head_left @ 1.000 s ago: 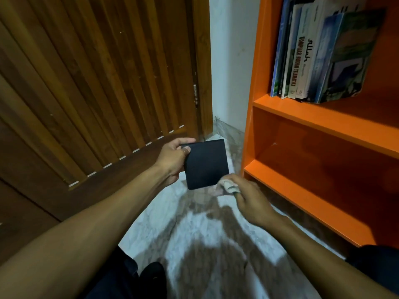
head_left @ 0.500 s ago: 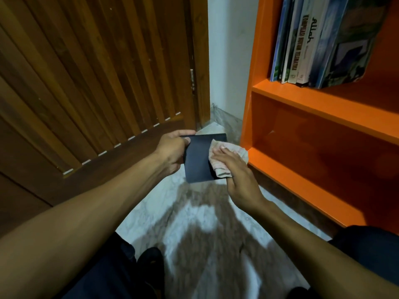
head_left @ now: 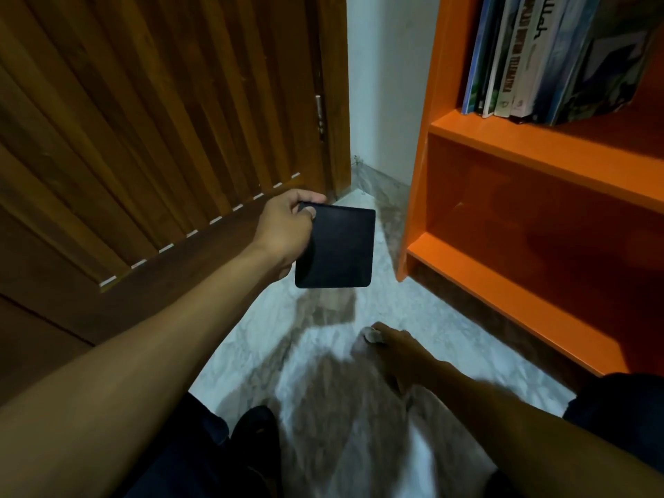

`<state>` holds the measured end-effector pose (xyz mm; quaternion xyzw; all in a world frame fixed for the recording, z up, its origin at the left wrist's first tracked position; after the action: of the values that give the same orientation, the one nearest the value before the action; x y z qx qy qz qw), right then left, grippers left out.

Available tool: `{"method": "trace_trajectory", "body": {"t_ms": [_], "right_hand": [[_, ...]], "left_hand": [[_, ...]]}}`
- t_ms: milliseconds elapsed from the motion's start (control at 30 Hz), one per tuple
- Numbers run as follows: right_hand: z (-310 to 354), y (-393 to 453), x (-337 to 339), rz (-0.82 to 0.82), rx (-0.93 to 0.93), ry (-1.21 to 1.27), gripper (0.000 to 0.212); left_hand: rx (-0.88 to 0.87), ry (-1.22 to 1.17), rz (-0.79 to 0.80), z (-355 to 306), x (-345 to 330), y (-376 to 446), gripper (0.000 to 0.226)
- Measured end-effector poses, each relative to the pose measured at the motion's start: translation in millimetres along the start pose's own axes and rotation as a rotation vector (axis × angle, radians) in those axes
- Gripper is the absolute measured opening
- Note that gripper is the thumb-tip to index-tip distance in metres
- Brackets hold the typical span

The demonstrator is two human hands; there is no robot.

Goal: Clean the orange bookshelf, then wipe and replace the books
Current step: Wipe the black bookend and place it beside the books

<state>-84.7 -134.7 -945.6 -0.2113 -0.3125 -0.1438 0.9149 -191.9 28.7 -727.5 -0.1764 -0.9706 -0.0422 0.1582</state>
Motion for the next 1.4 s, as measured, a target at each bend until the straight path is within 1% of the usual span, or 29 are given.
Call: {"method": "trace_trajectory", "body": {"t_ms": [67,133,200,267,333,400,433,467,500,533,567,600,633,667,700,733,800,900,1000,1067,1133,1233,1267,1333,1400], "right_hand": [[-41,8,-18,0.020,-0.091,-0.167,0.019],[-74,8,-36,0.044,-0.198,-0.248,0.030],[-92,3,-47,0.016,-0.262,-0.291,0.034],[-103,1,-57,-0.018,-0.326,-0.256,0.035],[-107,-3,-70,-0.023,-0.378,-0.156,0.038],[-122,0,-89,-0.030,-0.350,-0.076,0.038],[-142,7,-105,-0.039,-0.342,-0.079,0.045],[-165,16,-122,-0.021,-0.363,-0.118,0.058],[-177,21,-133,0.027,-0.389,-0.182,0.070],[-173,22,-133,0.070,-0.412,-0.221,0.080],[-154,18,-125,0.110,-0.405,-0.229,0.084],[-132,12,-111,0.144,-0.380,-0.197,0.074],[-108,4,-92,0.117,-0.394,-0.120,0.052],[-101,3,-77,0.059,-0.413,-0.045,0.027],[-95,1,-61,0.003,-0.437,0.009,0.013],[-92,1,-43,-0.047,-0.455,0.044,0.015],[-87,4,-2,-0.174,-0.420,0.064,0.020],[-66,1,71,-0.352,-0.369,0.165,0.035],[-28,-10,142,-0.505,-0.296,0.239,0.035],[1,-20,183,-0.577,-0.229,0.270,0.034],[33,-33,214,-0.589,-0.147,0.301,0.027],[83,-55,245,-0.577,-0.012,0.336,0.018],[98,-62,252,-0.588,0.021,0.356,0.016],[125,-72,262,-0.599,0.073,0.408,0.016],[148,-82,273,-0.609,0.130,0.433,0.020]], "left_hand": [[-0.026,-0.018,0.045,-4,-6,-6,0.025],[-0.047,-0.016,0.088,-8,-10,-13,0.024],[-0.065,-0.014,0.135,-10,-14,-17,0.023],[-0.069,-0.014,0.167,-10,-17,-20,0.023],[-0.073,-0.015,0.191,-10,-20,-22,0.023],[-0.084,-0.004,0.216,-9,-24,-22,0.022],[-0.088,-0.002,0.230,-8,-26,-22,0.022],[-0.090,-0.003,0.243,-7,-28,-21,0.022],[-0.095,-0.005,0.254,-6,-29,-21,0.022],[-0.103,-0.004,0.264,-5,-31,-21,0.022],[-0.115,0.004,0.270,-4,-33,-20,0.022],[-0.128,0.022,0.269,-2,-36,-19,0.022],[-0.140,0.047,0.265,-1,-38,-18,0.022],[-0.151,0.070,0.261,0,-39,-17,0.023],[-0.161,0.081,0.263,-1,-41,-16,0.023],[-0.173,0.084,0.272,-2,-44,-16,0.024],[-0.204,0.107,0.298,-5,-48,-18,0.026],[-0.275,0.185,0.317,-12,-53,-22,0.025],[-0.425,0.300,0.329,-26,-57,-34,0.024],[-0.517,0.354,0.337,-36,-59,-46,0.024],[-0.588,0.410,0.356,-41,-62,-58,0.024],[-0.751,0.608,0.393,-52,-67,-77,0.025],[-0.806,0.681,0.420,-57,-69,-84,0.028],[-0.921,0.787,0.468,-71,-73,-96,0.043],[-1.056,0.885,0.479,-89,-80,-107,0.054]]}}
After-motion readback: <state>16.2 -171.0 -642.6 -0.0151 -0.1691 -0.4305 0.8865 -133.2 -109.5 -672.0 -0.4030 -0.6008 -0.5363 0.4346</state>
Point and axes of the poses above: each hand's wrist, its own y-axis towards the middle knuckle, its own x-axis out of the back of the hand, z = x × y, the point moved 6 cm from there along y, towards the middle knuckle, and after that the axes turned 8 degrees about -z, right-handed, at the moved point
